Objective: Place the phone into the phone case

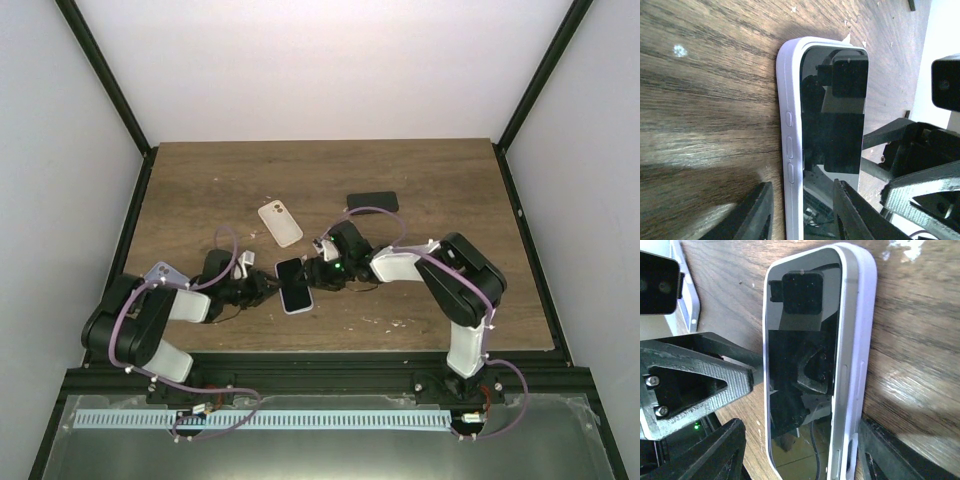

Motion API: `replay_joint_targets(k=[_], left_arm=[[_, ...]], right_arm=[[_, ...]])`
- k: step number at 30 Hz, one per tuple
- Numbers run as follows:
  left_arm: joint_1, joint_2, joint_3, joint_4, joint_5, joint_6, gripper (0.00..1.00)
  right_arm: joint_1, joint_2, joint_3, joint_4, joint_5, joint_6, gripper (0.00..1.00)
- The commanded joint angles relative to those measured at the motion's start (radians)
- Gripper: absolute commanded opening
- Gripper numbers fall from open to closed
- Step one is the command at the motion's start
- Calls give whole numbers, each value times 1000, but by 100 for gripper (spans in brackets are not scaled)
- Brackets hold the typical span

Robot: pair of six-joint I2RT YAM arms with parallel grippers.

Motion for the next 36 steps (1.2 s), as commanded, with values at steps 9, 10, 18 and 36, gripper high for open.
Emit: replay_joint_targets(k=[9, 10, 18, 36], left_arm=[[-1, 105, -48, 125, 54, -28, 26], [-2, 107, -51, 132, 58, -31, 25], [-18, 125, -50, 147, 72, -46, 25], [-51, 66, -88, 140, 83, -78, 40]], right_arm=[[2, 75, -61, 379, -191, 250, 64], [1, 75, -83, 429, -202, 283, 64], [2, 43, -106, 496, -238, 323, 63], [2, 5, -222, 863, -235, 510, 61]])
